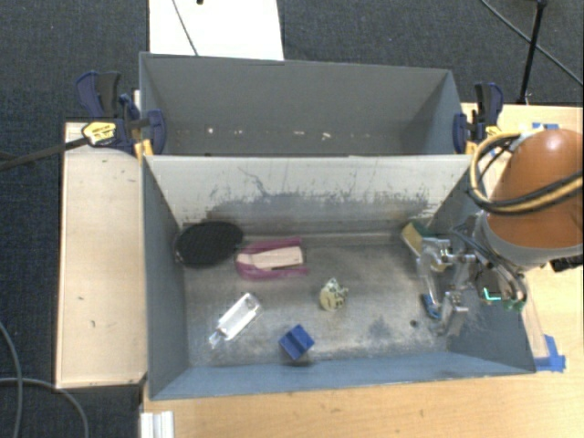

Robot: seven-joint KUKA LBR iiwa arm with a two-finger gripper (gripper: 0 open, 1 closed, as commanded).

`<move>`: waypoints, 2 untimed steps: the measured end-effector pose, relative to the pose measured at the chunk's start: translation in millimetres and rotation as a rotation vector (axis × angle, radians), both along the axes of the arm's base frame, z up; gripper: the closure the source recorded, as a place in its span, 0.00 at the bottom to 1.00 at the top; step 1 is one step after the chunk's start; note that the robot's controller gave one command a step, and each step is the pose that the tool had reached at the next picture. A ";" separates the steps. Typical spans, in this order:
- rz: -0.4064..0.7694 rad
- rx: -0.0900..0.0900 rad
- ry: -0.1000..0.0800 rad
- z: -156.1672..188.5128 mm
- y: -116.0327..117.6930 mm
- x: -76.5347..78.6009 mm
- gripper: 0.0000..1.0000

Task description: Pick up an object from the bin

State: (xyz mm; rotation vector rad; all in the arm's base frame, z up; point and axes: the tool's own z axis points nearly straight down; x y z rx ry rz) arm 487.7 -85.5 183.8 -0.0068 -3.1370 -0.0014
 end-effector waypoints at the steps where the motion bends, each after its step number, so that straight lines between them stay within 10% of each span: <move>1: 0.112 0.000 -0.003 -26.3 -6.1 -4.4 0.00; 2: 0.050 -0.001 0.000 -91.5 -62.3 8.0 0.00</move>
Offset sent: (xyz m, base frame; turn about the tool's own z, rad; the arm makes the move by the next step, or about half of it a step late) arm -0.0044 -0.0060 -0.0257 -0.1137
